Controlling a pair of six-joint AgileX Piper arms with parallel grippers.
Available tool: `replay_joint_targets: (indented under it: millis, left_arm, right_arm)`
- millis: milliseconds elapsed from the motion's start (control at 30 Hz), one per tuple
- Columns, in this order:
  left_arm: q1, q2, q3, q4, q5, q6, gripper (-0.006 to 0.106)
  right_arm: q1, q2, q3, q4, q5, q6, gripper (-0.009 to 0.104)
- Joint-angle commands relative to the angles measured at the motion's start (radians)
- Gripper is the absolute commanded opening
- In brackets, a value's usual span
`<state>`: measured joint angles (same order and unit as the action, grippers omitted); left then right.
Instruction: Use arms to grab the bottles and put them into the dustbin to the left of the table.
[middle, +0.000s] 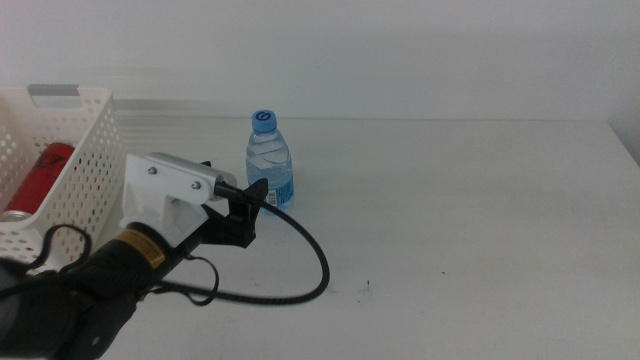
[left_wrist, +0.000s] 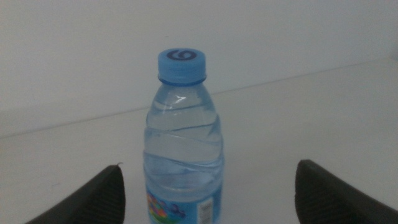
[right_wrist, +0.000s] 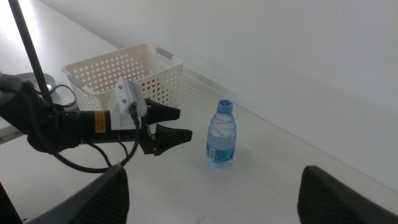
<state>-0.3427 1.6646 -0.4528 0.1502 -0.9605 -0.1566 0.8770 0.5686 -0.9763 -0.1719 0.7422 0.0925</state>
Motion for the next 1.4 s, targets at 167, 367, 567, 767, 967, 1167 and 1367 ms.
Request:
replay_joint_targets:
  millis: [167, 367, 567, 767, 967, 1167, 1367]
  left_arm:
    - [0.055, 0.143, -0.094, 0.079, -0.068, -0.039, 0.094]
    - [0.072, 0.218, -0.173, 0.127, -0.068, -0.054, 0.094]
    - [0.072, 0.282, -0.245, 0.152, -0.059, -0.084, 0.094]
    - [0.072, 0.354, -0.317, 0.156, -0.055, -0.091, 0.094]
    - [0.072, 0.424, -0.393, 0.158, -0.047, -0.096, 0.094]
    - [0.072, 0.48, -0.446, 0.169, -0.043, -0.107, 0.094]
    - [0.072, 0.484, -0.459, 0.173, -0.048, -0.107, 0.094]
  right_arm:
    - [0.0, -0.004, -0.005, -0.003, -0.009, -0.003, 0.082]
    - [0.0, -0.004, -0.005, -0.003, -0.009, -0.003, 0.082]
    - [0.0, -0.004, -0.005, -0.003, -0.009, -0.003, 0.082]
    - [0.0, -0.004, -0.005, -0.003, -0.009, -0.003, 0.082]
    - [0.0, -0.004, -0.005, -0.003, -0.009, -0.003, 0.082]
    - [0.0, -0.004, -0.005, -0.003, -0.009, -0.003, 0.082]
    - [0.0, -0.004, -0.005, -0.003, -0.009, -0.003, 0.082]
